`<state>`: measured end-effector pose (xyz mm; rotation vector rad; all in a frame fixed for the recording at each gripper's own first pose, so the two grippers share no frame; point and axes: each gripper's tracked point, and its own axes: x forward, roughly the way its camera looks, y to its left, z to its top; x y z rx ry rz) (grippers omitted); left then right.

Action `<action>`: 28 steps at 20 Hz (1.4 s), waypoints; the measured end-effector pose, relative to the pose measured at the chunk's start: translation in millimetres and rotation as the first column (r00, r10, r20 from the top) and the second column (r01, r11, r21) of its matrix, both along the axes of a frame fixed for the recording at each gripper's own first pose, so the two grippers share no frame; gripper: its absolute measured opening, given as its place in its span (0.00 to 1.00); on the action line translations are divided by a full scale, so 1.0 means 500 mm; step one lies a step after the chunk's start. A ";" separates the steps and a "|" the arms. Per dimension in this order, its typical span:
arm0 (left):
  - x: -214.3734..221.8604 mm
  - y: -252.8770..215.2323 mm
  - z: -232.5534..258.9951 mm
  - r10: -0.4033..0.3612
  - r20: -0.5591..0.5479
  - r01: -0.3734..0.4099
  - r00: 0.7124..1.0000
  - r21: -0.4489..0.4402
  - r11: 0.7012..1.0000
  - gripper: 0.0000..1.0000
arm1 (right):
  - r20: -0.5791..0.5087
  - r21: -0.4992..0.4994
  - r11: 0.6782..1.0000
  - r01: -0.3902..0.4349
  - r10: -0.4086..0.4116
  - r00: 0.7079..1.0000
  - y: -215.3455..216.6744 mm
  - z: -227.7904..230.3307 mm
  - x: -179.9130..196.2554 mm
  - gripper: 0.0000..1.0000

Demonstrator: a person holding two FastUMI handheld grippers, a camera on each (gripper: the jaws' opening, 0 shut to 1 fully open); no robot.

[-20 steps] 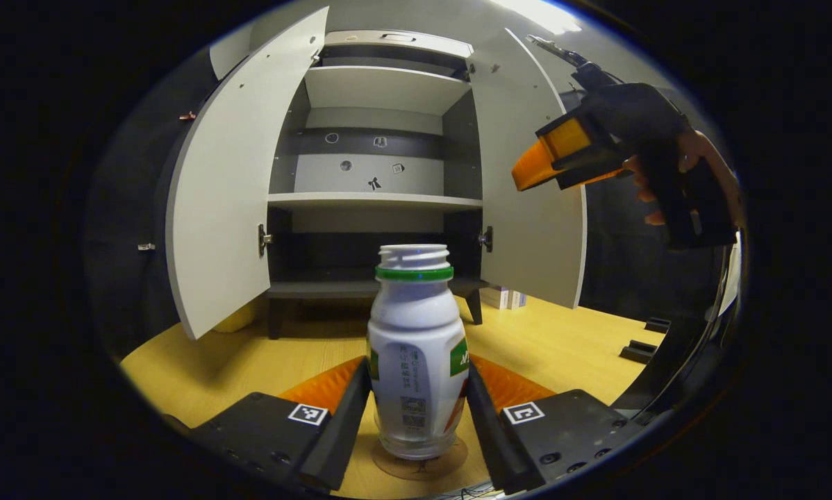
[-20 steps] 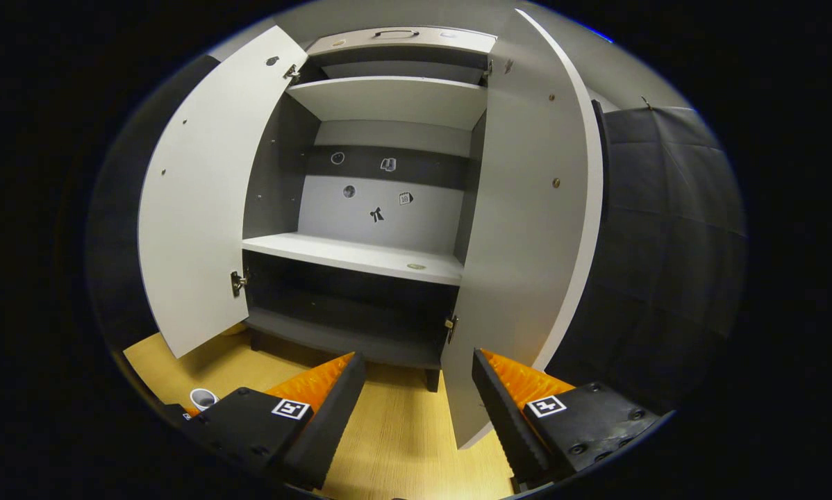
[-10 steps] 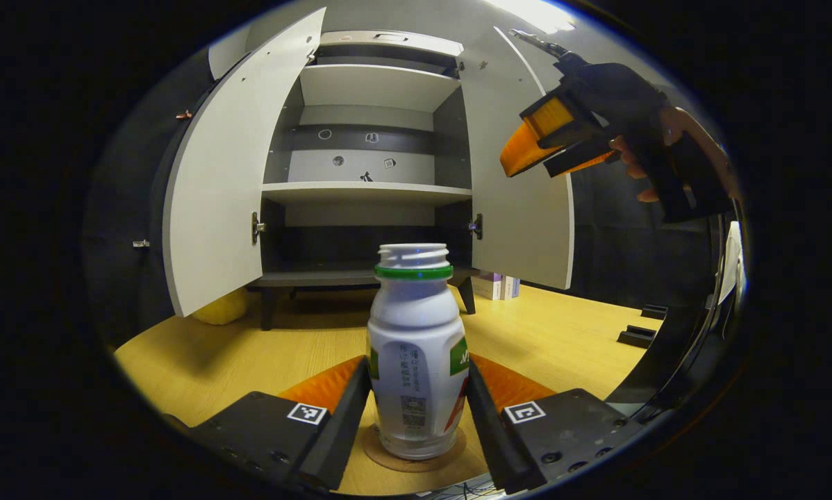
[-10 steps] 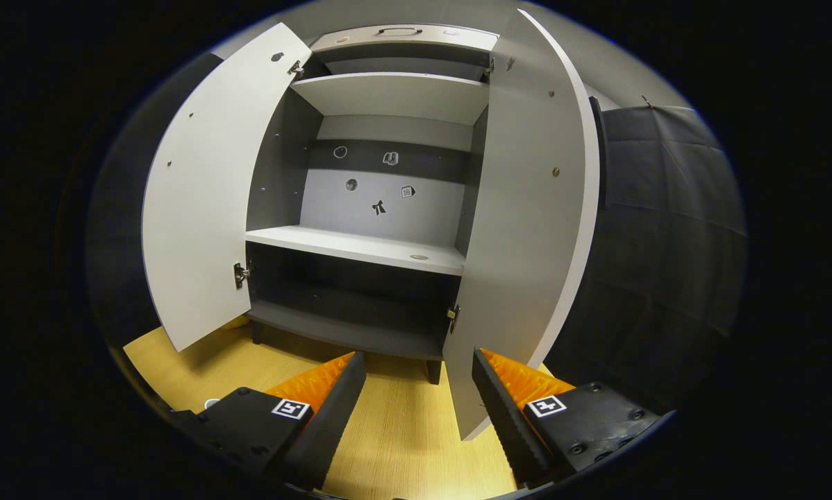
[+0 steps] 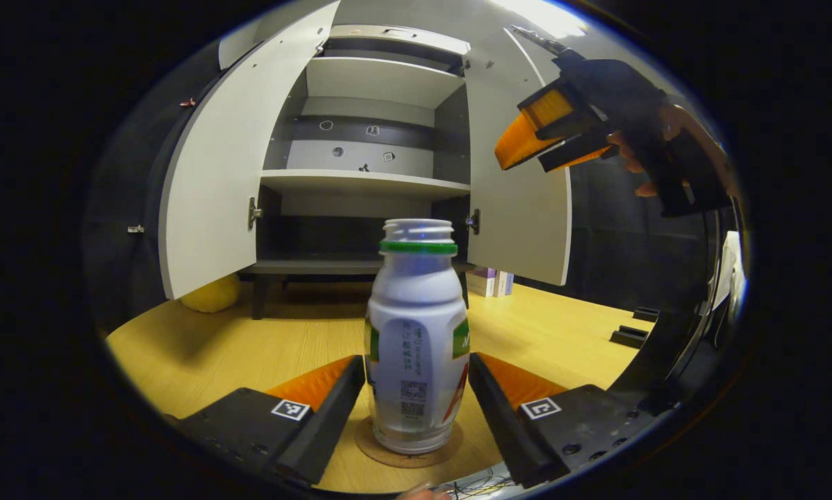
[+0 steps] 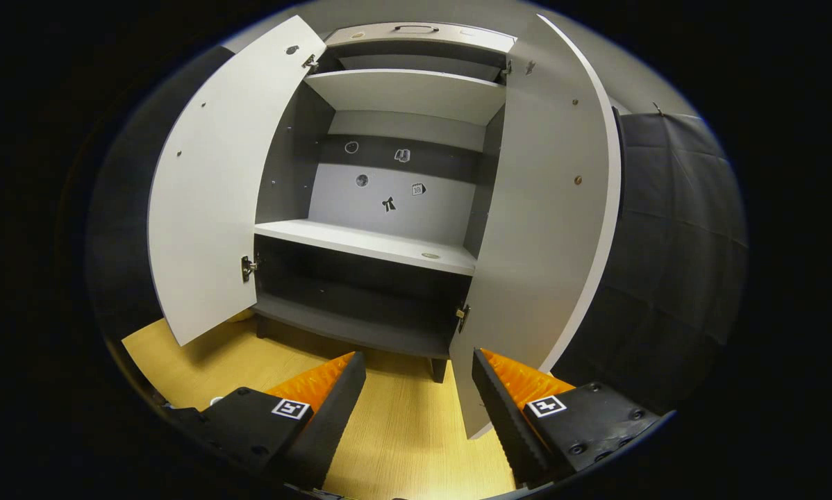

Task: Grasp the bottle in the cabinet with the left hand and place it on the coaster, then close the right door with the right hand and the left door with the left hand.

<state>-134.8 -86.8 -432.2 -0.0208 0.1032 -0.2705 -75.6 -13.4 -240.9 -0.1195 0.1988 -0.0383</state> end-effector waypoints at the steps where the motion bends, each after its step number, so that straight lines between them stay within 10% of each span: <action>1: 0.001 0.005 0.011 0.005 0.004 -0.005 1.000 0.006 1.000 0.96 | 0.001 -0.003 1.000 0.004 -0.004 1.000 -0.001 0.003 0.000 0.98; 12: 0.007 -0.023 0.347 -0.118 0.117 0.108 0.986 0.085 0.990 0.97 | 0.038 0.126 0.992 -0.030 0.026 0.999 0.003 0.187 -0.043 0.98; 19: 0.064 -0.039 0.562 -0.282 0.134 0.279 0.950 0.036 0.959 0.95 | 0.137 0.159 0.975 0.156 -0.179 0.974 -0.143 0.341 -0.074 0.98; 23: 0.121 -0.045 0.627 -0.271 0.156 0.275 0.950 -0.002 0.962 0.95 | 0.112 0.190 0.944 0.269 -0.293 0.950 -0.264 0.347 -0.076 0.98; 28: 0.158 -0.041 0.691 -0.144 0.182 0.157 0.973 -0.063 0.986 0.96 | 0.144 0.250 0.952 0.178 -0.218 0.965 -0.340 0.387 -0.021 0.98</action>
